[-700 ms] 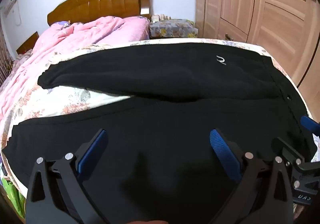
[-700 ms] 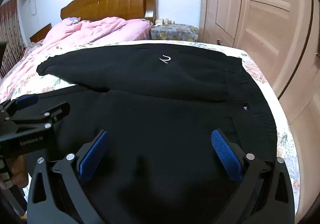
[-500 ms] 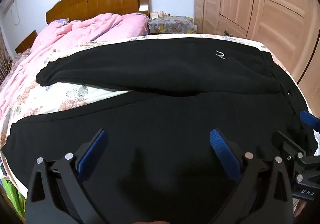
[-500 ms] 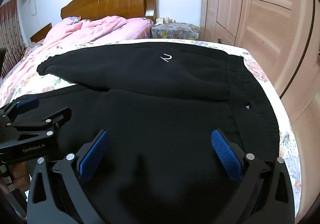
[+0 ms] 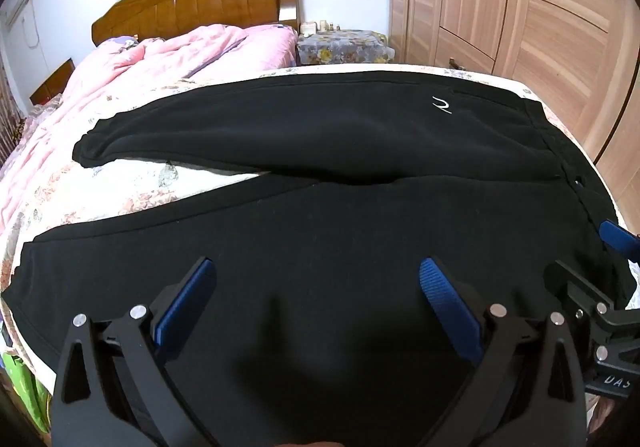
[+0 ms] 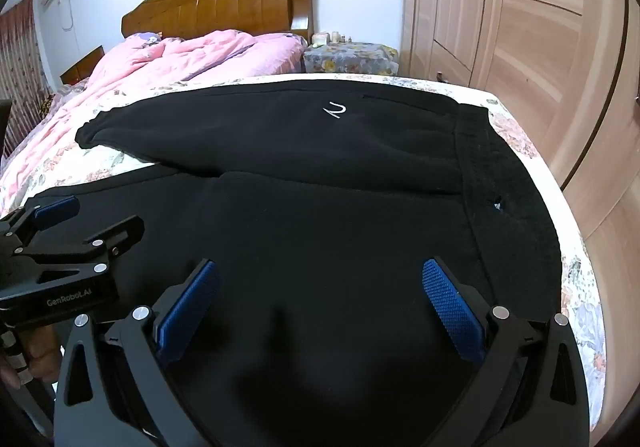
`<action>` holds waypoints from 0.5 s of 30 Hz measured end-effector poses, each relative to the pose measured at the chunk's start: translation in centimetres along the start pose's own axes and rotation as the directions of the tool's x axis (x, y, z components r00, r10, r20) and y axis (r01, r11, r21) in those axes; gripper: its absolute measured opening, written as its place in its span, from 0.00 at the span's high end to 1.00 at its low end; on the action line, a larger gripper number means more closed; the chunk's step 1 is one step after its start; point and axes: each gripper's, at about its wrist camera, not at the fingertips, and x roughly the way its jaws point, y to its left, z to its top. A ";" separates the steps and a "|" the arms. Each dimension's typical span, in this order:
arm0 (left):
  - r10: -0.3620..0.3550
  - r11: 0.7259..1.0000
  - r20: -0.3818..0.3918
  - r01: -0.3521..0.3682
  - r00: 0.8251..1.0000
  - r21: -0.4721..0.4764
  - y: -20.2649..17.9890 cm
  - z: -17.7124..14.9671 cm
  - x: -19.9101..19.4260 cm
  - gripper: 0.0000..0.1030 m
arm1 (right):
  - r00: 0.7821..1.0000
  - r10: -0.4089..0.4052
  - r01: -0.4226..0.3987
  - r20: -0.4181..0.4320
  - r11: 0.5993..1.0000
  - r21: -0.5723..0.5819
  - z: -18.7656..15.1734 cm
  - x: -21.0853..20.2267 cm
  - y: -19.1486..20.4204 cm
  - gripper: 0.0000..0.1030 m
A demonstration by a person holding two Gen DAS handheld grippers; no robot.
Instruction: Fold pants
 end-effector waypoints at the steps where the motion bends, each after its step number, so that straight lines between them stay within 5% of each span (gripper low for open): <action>1: -0.001 1.000 0.000 0.001 1.000 0.000 0.0 0.0 0.0 0.01 | 1.000 0.002 -0.002 -0.002 1.000 0.001 0.0 0.0 0.0 0.04; 15: -0.001 1.000 -0.003 0.001 1.000 -0.004 0.2 -0.3 -0.2 0.01 | 1.000 0.002 -0.002 -0.005 1.000 0.013 -0.5 -0.2 -0.1 0.04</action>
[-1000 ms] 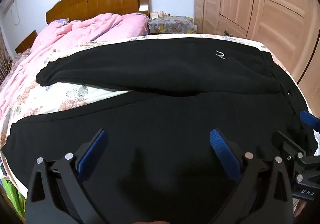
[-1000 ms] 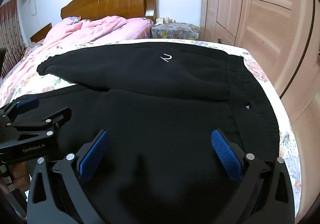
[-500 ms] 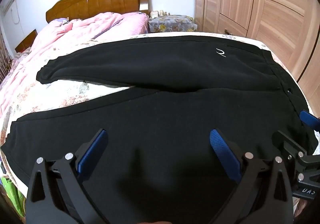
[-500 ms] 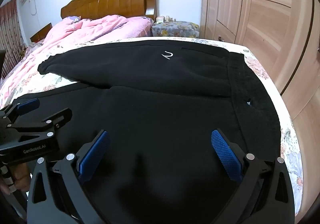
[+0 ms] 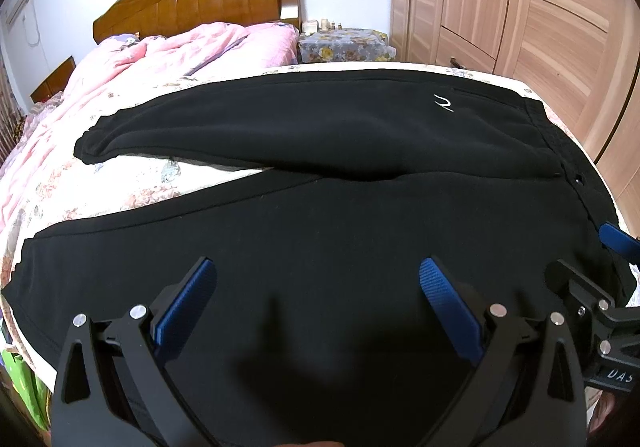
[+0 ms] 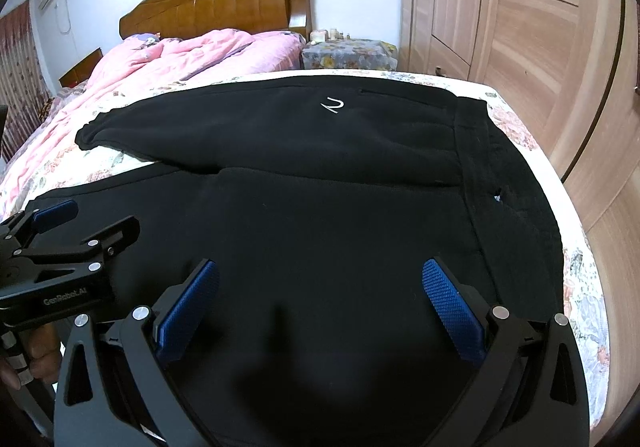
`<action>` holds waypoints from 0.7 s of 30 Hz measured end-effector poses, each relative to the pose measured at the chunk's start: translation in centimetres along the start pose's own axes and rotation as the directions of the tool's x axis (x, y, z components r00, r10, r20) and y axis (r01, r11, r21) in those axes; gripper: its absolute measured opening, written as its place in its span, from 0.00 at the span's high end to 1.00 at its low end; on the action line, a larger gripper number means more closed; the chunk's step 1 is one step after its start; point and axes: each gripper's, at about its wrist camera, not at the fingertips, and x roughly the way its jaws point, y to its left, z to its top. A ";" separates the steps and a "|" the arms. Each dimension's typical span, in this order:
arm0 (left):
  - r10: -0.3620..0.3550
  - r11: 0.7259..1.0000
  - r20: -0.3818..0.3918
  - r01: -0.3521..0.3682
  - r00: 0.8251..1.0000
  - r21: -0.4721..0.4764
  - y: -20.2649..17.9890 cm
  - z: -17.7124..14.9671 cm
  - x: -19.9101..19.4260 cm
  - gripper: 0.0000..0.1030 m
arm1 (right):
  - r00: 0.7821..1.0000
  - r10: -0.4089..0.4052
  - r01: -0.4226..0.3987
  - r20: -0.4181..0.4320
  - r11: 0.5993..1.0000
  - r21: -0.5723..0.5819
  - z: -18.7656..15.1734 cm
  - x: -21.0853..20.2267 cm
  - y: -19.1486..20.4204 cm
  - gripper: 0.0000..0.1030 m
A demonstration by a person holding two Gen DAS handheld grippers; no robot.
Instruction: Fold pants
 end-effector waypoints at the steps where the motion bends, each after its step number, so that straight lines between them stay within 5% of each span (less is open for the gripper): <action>1: 0.000 1.000 0.000 0.000 1.000 0.000 0.0 0.0 0.0 0.01 | 1.000 0.000 0.000 0.000 1.000 0.001 0.0 0.0 0.0 0.04; 21: -0.001 1.000 -0.003 0.001 1.000 -0.001 0.5 -0.2 0.1 0.01 | 1.000 0.008 -0.008 -0.018 1.000 0.017 0.2 0.1 -0.5 0.04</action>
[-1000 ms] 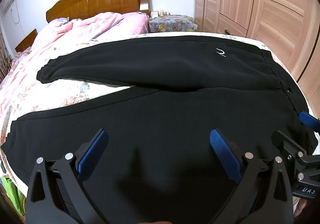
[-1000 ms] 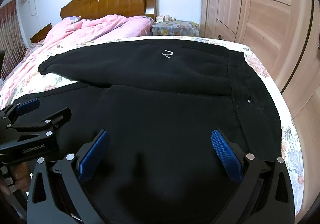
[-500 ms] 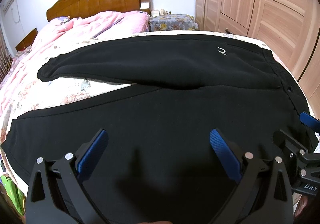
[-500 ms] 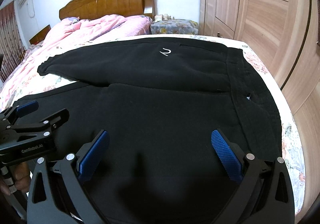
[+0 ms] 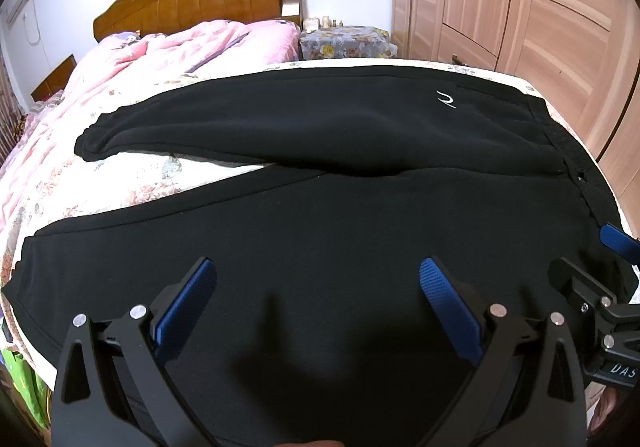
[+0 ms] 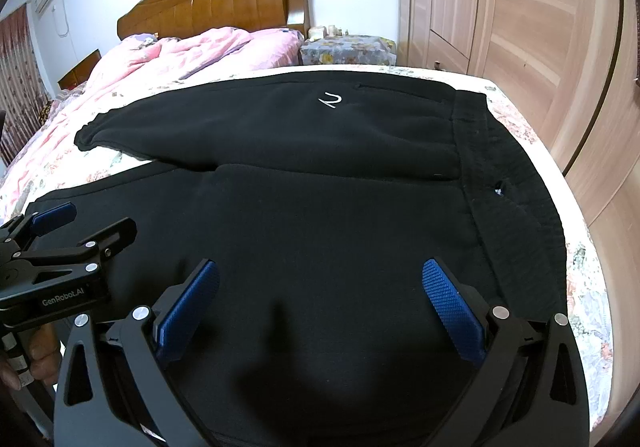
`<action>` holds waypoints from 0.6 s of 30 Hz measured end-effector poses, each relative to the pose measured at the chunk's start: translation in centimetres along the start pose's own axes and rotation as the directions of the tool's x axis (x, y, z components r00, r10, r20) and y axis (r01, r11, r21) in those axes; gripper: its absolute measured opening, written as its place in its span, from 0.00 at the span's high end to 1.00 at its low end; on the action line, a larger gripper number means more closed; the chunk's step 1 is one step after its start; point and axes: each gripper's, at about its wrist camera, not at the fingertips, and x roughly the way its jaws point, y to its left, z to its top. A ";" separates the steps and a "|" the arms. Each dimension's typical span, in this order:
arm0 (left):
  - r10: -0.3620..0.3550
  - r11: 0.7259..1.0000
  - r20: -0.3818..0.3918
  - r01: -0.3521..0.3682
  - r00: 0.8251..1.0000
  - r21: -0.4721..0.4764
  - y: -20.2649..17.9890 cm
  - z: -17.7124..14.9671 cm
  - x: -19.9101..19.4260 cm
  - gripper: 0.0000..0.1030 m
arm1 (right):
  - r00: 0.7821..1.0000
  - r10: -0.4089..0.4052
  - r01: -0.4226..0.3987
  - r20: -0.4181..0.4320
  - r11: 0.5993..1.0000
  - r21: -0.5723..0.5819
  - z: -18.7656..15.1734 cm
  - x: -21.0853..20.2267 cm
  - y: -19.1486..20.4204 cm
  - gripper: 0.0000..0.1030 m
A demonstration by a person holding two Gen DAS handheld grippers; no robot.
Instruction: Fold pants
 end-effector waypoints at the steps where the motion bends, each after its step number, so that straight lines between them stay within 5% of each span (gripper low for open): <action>1: 0.000 1.000 0.000 0.000 1.000 0.000 0.1 -0.1 0.0 0.01 | 1.000 0.001 -0.001 0.000 1.000 0.001 0.0 0.0 0.0 0.04; 18: 0.008 1.000 -0.009 -0.008 1.000 0.013 0.2 -0.3 0.3 0.01 | 1.000 0.004 -0.004 -0.006 1.000 0.002 -0.2 0.1 0.3 0.04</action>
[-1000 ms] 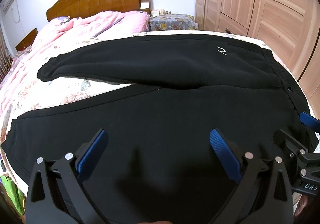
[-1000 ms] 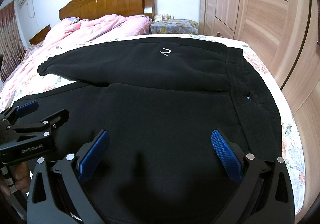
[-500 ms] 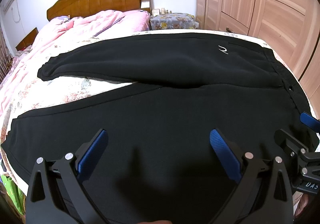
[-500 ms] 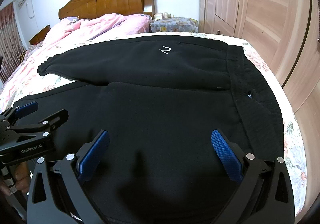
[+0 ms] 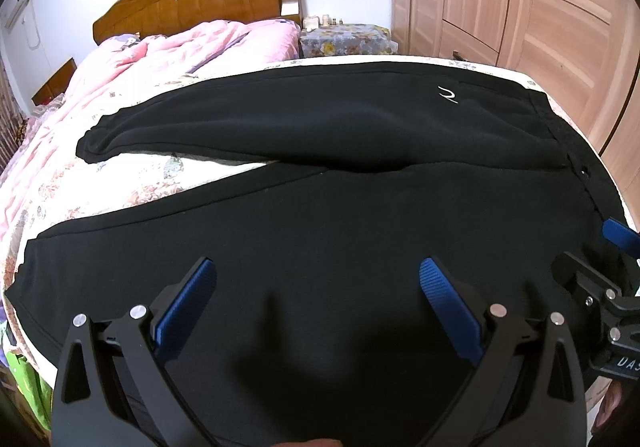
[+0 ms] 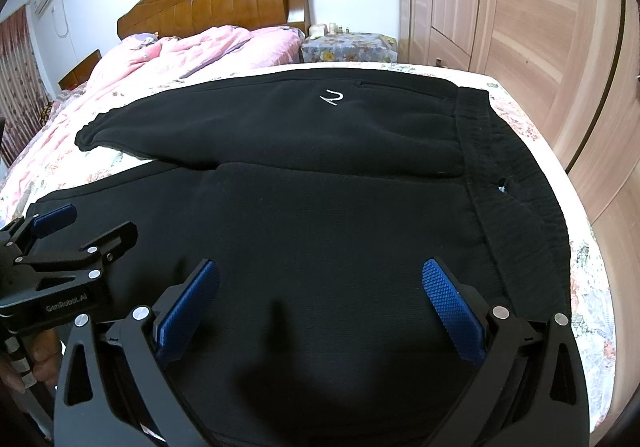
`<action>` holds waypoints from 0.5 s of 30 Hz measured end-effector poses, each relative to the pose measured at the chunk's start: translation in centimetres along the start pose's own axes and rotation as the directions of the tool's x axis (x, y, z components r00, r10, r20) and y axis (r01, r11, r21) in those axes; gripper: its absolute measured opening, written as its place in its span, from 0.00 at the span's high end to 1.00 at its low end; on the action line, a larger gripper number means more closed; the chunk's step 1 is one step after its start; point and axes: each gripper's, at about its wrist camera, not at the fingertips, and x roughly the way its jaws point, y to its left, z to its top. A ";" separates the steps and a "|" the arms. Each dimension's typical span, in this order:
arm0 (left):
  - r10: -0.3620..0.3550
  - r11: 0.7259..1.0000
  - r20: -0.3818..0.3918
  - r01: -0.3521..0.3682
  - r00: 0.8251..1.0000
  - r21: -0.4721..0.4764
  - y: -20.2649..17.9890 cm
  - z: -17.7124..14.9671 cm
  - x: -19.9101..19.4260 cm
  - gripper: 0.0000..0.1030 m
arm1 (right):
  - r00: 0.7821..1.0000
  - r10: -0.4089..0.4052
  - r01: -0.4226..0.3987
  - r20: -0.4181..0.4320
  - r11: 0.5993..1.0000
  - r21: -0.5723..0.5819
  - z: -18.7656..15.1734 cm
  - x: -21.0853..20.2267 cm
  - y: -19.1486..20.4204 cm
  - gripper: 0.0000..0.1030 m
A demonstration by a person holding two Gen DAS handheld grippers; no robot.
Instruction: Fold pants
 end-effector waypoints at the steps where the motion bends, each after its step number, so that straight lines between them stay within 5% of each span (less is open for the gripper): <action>1: -0.005 1.000 0.000 0.005 1.000 0.001 0.0 0.0 0.0 0.01 | 1.000 0.001 -0.001 -0.001 1.000 0.000 -0.1 0.0 0.0 0.04; 15: -0.025 0.999 0.004 0.025 1.000 0.036 -0.7 0.2 0.0 0.01 | 1.000 -0.007 0.007 -0.013 1.000 -0.003 0.4 0.3 -0.2 0.04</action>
